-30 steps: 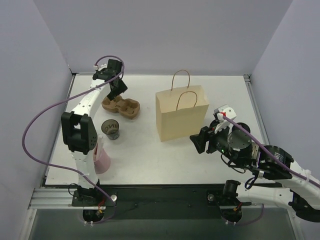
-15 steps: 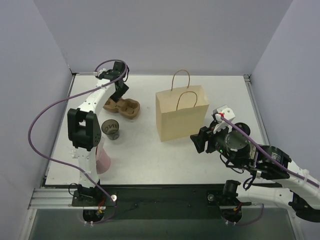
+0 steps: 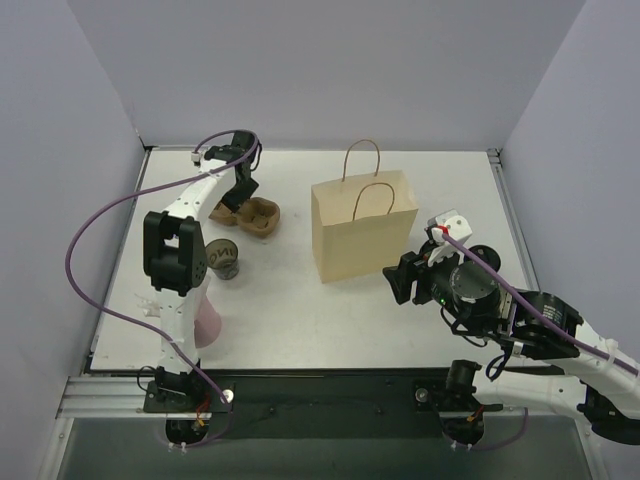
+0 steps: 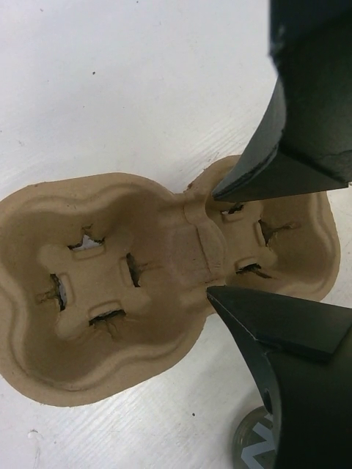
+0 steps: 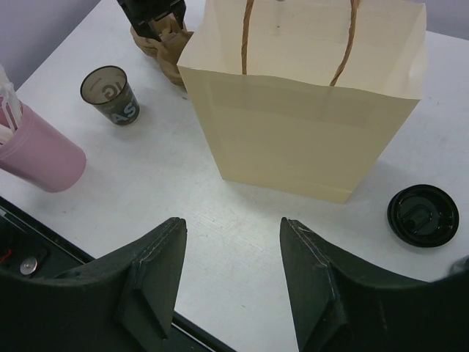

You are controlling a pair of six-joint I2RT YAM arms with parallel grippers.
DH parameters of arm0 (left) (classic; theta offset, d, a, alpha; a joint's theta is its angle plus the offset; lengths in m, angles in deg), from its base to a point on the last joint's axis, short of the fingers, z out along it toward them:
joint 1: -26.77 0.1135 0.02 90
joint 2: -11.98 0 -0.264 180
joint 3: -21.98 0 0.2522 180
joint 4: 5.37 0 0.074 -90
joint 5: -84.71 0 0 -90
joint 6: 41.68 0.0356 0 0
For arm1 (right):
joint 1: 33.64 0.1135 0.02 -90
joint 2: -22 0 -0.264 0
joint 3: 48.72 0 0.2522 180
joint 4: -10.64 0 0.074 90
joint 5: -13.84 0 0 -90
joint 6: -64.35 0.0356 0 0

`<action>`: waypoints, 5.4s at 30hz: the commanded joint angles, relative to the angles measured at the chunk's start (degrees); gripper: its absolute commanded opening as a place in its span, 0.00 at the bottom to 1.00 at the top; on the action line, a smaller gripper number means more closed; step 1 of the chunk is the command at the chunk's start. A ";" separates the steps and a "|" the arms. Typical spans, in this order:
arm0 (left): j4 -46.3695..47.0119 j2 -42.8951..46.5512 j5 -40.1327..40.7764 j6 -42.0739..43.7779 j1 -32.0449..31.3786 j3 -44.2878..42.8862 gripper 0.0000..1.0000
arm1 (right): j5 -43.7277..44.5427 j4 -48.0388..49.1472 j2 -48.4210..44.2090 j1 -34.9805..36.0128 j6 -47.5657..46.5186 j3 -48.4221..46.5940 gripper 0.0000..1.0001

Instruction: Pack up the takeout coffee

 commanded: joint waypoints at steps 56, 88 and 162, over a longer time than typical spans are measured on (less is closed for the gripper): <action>-13.74 5.26 11.01 6.48 -1.98 -8.77 0.33 | 3.10 1.31 3.45 0.27 -2.00 -0.45 0.54; 3.06 12.91 3.34 32.69 -7.34 9.27 0.40 | 0.46 0.87 2.22 0.45 1.78 0.25 0.54; 12.55 34.44 4.25 22.04 -8.13 37.48 0.28 | -1.21 -0.09 0.29 0.71 2.92 -0.01 0.54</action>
